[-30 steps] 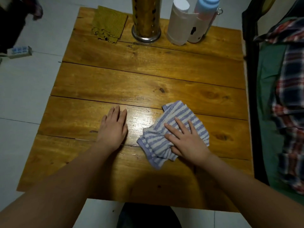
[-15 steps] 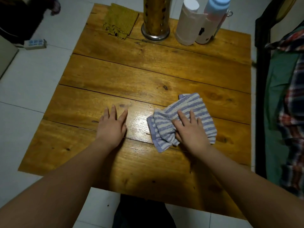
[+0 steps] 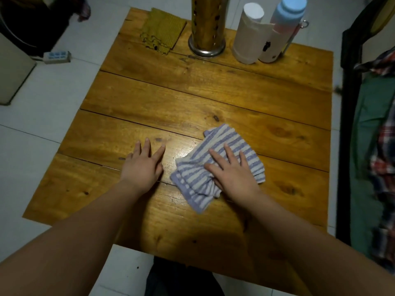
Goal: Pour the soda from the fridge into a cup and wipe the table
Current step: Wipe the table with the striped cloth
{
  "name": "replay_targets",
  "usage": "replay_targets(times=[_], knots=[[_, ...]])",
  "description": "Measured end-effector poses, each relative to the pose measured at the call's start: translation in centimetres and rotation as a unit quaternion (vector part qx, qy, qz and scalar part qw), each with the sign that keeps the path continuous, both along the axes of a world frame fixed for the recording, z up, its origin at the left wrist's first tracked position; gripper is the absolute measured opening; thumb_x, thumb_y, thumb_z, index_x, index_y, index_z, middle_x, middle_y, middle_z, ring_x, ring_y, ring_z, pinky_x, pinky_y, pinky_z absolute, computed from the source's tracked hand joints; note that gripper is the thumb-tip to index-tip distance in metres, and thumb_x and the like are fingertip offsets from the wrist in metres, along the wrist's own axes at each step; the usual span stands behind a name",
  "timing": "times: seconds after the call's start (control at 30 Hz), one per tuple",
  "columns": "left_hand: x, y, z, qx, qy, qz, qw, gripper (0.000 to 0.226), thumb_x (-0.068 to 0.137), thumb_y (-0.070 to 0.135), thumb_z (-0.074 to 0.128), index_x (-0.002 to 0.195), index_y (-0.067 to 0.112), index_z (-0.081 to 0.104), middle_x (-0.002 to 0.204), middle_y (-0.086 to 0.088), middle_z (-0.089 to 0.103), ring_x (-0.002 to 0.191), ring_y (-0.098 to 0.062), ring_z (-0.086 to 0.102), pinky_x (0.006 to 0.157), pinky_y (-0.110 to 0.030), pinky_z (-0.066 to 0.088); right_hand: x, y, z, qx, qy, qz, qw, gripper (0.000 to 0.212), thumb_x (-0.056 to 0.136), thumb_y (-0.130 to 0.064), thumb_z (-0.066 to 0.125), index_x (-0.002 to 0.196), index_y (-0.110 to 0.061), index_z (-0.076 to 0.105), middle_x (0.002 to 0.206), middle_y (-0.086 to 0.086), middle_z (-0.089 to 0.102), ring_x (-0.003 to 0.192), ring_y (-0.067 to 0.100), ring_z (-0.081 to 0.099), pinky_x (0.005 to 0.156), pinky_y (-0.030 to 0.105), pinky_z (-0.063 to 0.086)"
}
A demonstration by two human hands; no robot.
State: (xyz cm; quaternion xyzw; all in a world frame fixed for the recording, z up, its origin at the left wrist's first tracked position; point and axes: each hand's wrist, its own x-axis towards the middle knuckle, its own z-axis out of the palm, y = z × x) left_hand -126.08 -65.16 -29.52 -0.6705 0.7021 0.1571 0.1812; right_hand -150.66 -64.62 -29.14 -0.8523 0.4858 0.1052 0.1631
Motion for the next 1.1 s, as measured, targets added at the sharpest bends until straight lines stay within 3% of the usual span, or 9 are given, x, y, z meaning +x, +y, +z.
replay_targets(times=[0.3,0.63,0.77,0.87,0.97,1.1], knots=[[0.4,0.3,-0.3,-0.017,0.012,0.005,1.0,0.055,0.098,0.039,0.026,0.146,0.038,-0.001,0.157,-0.011,0.0,0.144,-0.032,0.001,0.113,-0.047,0.02,0.7,-4.0,-0.3,-0.013,0.02,-0.124,0.992,0.045,0.098,-0.037,0.034,0.14,-0.027,0.024,0.157,-0.001,0.004,0.143,0.034,-0.004,0.112,0.059,0.008],[2.9,-1.1,0.1,-0.047,0.032,-0.066,0.996,0.051,0.098,0.039,0.029,0.145,0.039,0.012,0.156,-0.012,0.011,0.143,-0.03,0.013,0.113,-0.045,0.017,3.8,-7.6,0.4,-0.021,-0.032,-0.27,0.962,0.042,0.097,-0.037,0.037,0.135,-0.019,0.036,0.154,0.004,0.021,0.141,0.036,0.01,0.11,0.053,0.02],[2.6,-3.0,0.6,-0.041,0.041,-0.04,0.997,0.05,0.098,0.04,0.027,0.146,0.029,0.019,0.155,-0.009,0.017,0.143,-0.025,0.014,0.115,-0.041,0.016,4.1,-7.4,0.7,-0.012,-0.042,-0.279,0.959,0.048,0.093,-0.043,0.042,0.135,-0.02,0.036,0.154,0.005,0.021,0.141,0.033,0.01,0.111,0.049,0.018],[1.7,-4.6,1.1,-0.066,0.084,-0.028,0.994,0.047,0.097,0.037,0.033,0.141,0.02,0.033,0.147,-0.01,0.033,0.136,-0.026,0.028,0.109,-0.038,0.024,3.3,-7.0,1.4,-0.028,-0.079,-0.309,0.947,0.048,0.092,-0.046,0.041,0.133,-0.02,0.042,0.149,0.005,0.032,0.138,0.028,0.021,0.109,0.043,0.023],[0.2,-6.1,1.3,-0.099,0.145,0.021,0.984,0.043,0.095,0.034,0.039,0.132,0.013,0.045,0.13,-0.011,0.049,0.121,-0.027,0.042,0.099,-0.037,0.034,1.8,-7.0,2.0,-0.074,-0.108,-0.369,0.92,0.04,0.094,-0.036,0.043,0.127,-0.014,0.049,0.132,0.009,0.05,0.122,0.027,0.039,0.098,0.037,0.032],[-2.3,-7.9,1.3,-0.079,0.25,0.15,0.953,0.04,0.094,0.036,0.041,0.122,0.009,0.054,0.12,-0.012,0.056,0.115,-0.026,0.045,0.094,-0.036,0.037,0.0,-7.0,2.2,-0.08,-0.099,-0.484,0.866,0.038,0.092,-0.027,0.048,0.127,-0.01,0.047,0.126,0.014,0.051,0.118,0.031,0.041,0.095,0.041,0.034]])
